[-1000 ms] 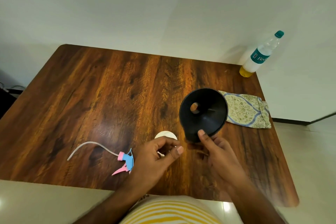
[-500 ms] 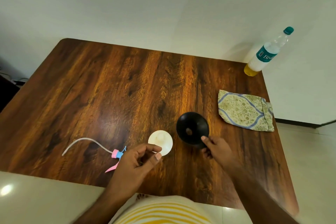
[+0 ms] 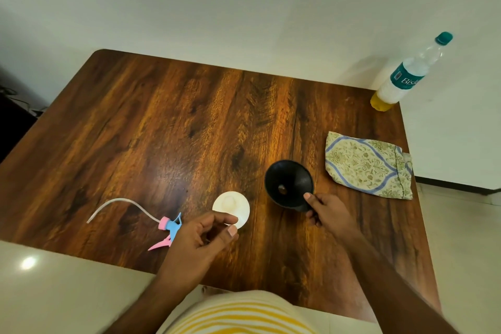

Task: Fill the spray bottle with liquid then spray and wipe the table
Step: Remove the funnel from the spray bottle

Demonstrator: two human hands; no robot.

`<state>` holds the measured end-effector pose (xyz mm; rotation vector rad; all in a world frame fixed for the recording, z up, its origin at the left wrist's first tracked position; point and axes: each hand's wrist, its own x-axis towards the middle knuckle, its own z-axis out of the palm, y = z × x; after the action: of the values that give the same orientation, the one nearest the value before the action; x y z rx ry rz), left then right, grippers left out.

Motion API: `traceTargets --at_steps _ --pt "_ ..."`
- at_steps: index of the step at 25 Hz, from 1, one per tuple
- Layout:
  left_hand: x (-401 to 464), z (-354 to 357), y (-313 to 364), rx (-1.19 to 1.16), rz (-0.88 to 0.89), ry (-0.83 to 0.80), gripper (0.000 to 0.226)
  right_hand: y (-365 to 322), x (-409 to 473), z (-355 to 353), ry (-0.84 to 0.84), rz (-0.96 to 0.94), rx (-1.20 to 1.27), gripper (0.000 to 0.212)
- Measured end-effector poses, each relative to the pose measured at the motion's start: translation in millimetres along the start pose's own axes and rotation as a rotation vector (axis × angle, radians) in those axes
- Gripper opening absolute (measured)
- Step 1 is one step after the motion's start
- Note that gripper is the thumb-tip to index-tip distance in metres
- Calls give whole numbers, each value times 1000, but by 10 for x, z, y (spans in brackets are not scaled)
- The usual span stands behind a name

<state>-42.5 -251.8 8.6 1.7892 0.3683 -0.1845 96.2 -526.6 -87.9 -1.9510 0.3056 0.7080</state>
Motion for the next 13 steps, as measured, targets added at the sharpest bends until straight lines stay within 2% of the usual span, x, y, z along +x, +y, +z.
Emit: traceTargets --at_steps 5,9,11,13 --pt "26 142 85 -9 -25 15 21 -33 158 -195 -64 59 54 36" --pt "54 256 134 -26 -36 37 22 -161 277 -457 -180 230 652 26" --pt "89 312 138 -17 -44 34 23 -219 334 -592 -236 289 772 25" --pt "121 388 185 -27 -47 34 21 -268 371 -679 -234 290 749 26"
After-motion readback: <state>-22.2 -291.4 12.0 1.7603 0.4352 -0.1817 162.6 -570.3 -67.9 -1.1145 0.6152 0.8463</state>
